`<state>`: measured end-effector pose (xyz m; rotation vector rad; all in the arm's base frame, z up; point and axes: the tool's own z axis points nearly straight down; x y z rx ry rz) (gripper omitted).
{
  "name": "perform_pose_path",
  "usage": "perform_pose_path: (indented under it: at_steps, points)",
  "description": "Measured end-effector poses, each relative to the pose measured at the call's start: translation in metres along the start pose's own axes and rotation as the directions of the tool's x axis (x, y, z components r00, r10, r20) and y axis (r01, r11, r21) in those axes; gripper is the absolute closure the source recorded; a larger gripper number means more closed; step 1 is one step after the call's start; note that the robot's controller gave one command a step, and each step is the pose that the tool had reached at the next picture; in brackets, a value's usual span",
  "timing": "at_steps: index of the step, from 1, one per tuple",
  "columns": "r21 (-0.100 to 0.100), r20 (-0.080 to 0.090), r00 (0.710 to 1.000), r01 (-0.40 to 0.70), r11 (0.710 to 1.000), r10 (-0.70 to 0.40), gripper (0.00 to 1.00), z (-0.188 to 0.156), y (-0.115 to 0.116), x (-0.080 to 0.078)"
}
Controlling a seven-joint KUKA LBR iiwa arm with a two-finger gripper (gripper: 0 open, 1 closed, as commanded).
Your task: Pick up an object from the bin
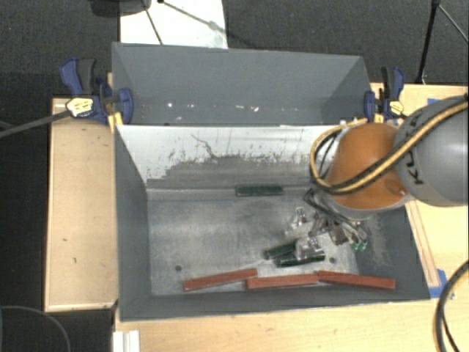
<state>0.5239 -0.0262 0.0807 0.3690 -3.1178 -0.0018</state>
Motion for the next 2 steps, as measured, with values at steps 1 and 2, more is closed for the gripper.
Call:
perform_pose_path:
  at_steps: [1,2]
  points:
    - [0.005,0.021,1.000,0.001,1.000,-0.001,1.00,0.004,-0.001,-0.002]
    - [0.002,0.005,1.000,0.022,1.000,-0.022,1.00,-0.120,0.010,-0.015]
